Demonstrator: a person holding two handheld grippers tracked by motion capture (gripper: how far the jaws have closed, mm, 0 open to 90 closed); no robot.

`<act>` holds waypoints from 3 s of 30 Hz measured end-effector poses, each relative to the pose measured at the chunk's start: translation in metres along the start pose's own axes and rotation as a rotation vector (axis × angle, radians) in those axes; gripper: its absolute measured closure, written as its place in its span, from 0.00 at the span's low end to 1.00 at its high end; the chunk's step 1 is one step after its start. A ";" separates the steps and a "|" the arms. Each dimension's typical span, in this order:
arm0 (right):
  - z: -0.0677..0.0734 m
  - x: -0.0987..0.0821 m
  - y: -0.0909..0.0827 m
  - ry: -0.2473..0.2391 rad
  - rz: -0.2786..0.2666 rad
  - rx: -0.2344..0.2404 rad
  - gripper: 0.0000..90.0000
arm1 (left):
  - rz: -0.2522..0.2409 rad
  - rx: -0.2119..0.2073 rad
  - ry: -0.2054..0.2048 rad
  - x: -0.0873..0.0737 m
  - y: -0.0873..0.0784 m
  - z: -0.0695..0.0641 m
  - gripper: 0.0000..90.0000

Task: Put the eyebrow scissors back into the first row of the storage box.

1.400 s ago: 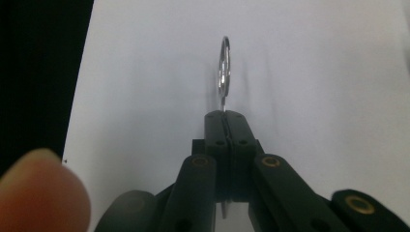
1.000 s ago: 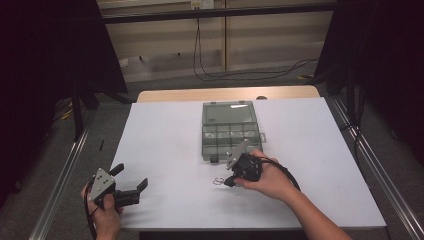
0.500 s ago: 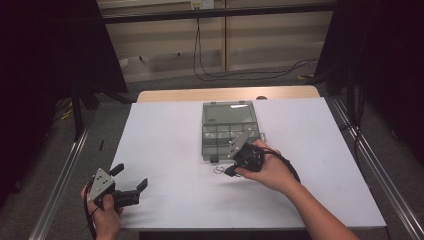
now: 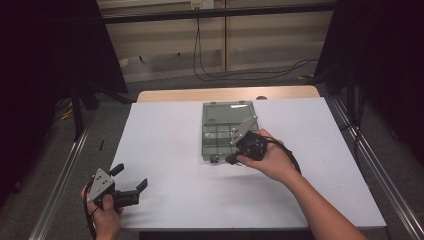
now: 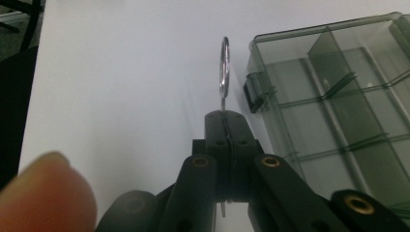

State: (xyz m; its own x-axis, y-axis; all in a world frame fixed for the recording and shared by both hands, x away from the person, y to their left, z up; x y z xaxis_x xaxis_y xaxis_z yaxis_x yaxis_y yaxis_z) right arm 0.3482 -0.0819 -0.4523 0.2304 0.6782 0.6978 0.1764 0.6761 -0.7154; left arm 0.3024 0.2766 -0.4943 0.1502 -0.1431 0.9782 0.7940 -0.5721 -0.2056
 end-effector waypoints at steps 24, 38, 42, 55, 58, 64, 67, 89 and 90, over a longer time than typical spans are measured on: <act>-0.038 0.007 -0.003 0.038 -0.011 -0.093 1.00 | 0.001 0.002 -0.009 0.000 0.000 0.000 0.00; -0.065 0.009 0.003 0.049 -0.006 -0.162 1.00 | -0.015 -0.001 -0.027 0.000 0.000 0.000 0.00; -0.071 0.009 0.005 0.054 -0.001 -0.172 1.00 | -0.005 -0.004 -0.014 0.000 0.000 0.001 0.00; -0.094 0.004 0.015 0.038 0.024 -0.291 1.00 | -0.004 0.001 -0.018 0.000 -0.001 0.001 0.00; -0.099 0.002 0.019 0.030 0.031 -0.314 1.00 | -0.003 0.001 -0.014 0.000 -0.001 0.002 0.00; -0.104 -0.002 0.020 0.067 -0.009 -0.362 0.74 | -0.006 -0.005 -0.021 0.000 -0.001 0.002 0.00; -0.105 -0.002 0.016 0.113 -0.046 -0.365 0.57 | -0.006 -0.004 -0.021 0.000 -0.001 0.002 0.00; -0.081 -0.040 -0.028 0.302 -0.305 -0.501 0.00 | 0.007 0.008 -0.018 -0.001 0.000 0.000 0.00; -0.079 -0.042 -0.029 0.306 -0.309 -0.499 0.00 | 0.010 0.004 -0.010 -0.001 0.000 0.000 0.00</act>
State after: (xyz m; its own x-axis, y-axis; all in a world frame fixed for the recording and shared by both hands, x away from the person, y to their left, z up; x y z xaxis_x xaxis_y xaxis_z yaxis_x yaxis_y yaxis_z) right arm 0.4093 -0.1528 -0.4636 0.3465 0.3124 0.8845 0.6834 0.5619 -0.4661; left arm 0.3027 0.2769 -0.4949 0.1641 -0.1411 0.9763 0.7945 -0.5677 -0.2156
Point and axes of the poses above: each handheld gripper's, and its own axes: y roughly forward along the jaws, x roughly out of its top, z roughly to its left, the point moved 6 cm from there along y, roughly forward along the jaws, and after that the axes turned 5 degrees about -z, right-handed, at the moved point
